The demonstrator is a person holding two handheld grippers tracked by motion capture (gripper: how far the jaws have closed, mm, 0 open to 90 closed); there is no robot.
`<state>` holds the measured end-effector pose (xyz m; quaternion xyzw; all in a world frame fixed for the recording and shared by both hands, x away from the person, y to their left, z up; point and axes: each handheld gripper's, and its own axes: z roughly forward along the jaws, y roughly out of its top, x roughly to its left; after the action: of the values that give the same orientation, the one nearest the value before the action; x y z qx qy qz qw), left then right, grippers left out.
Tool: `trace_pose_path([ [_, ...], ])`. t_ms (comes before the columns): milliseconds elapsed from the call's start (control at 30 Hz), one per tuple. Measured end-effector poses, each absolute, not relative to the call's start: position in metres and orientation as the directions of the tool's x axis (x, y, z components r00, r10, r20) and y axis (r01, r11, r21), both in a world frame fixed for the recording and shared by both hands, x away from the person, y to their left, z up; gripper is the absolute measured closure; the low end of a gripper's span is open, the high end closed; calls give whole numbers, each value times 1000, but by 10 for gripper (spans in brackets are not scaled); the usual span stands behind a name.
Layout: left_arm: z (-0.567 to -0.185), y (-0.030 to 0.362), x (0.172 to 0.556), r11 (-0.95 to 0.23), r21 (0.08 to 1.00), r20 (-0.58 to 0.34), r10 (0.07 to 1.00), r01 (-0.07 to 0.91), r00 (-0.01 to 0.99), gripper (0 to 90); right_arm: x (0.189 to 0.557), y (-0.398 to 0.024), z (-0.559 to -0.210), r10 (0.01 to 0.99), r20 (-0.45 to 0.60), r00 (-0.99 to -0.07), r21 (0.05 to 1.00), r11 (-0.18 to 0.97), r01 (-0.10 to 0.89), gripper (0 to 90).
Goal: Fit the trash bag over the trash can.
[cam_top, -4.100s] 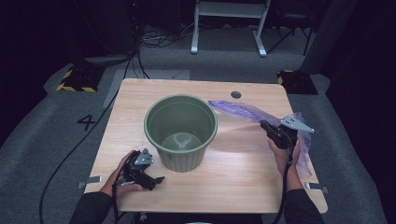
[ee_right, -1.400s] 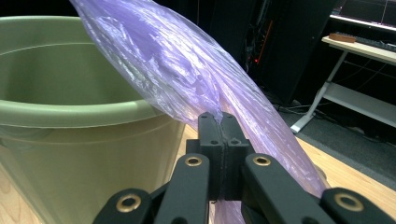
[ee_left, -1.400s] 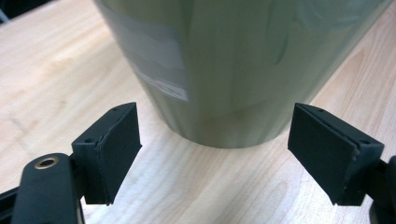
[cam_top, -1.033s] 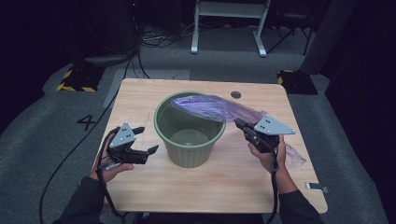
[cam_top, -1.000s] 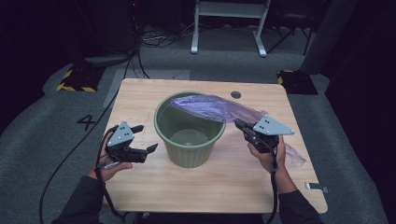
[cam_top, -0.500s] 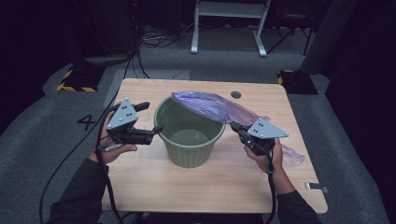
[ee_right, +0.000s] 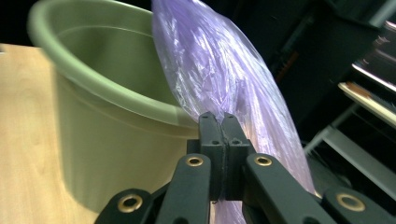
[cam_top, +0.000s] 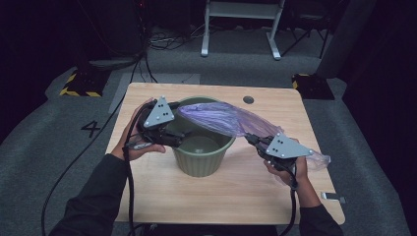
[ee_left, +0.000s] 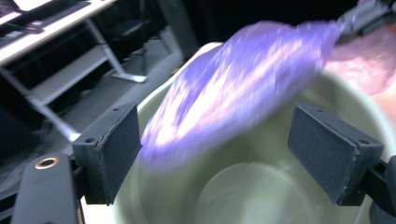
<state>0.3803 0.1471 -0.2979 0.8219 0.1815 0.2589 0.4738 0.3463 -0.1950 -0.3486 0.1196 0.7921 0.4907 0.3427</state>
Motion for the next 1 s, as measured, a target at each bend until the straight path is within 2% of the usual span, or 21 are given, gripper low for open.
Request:
trace_pose_path([
  [233,-300,114,382,-556,831,282,434,8,856,194,343,-183,-337,453,-459,-765,835,513,-198,900],
  [333,-303,107,385,-605,796,291,409,19,865,310,342,-184,-334,449,-454,-770,841,501,-204,900],
  [500,-310,100,388,-679,734,312,367,23,876,609,344,-186,-330,480,-448,-754,851,486,-196,900],
  [600,-314,99,389,-694,720,290,336,27,896,730,347,-186,-329,507,-434,-745,862,474,-180,900],
  [667,-315,99,390,-691,722,273,312,21,910,764,350,-185,-329,520,-432,-737,865,469,-176,900],
  [767,-315,100,394,-698,715,261,329,47,908,771,355,-180,-326,540,-423,-727,871,464,-162,900],
  [833,-315,100,396,-704,707,261,347,66,901,693,360,-176,-324,547,-419,-725,873,464,-154,900],
  [900,-315,101,396,-699,712,256,346,66,903,688,364,-171,-323,544,-419,-727,870,471,-148,900],
  [1000,-313,105,397,-686,724,255,358,69,898,620,371,-162,-321,528,-425,-735,859,492,-143,900],
])
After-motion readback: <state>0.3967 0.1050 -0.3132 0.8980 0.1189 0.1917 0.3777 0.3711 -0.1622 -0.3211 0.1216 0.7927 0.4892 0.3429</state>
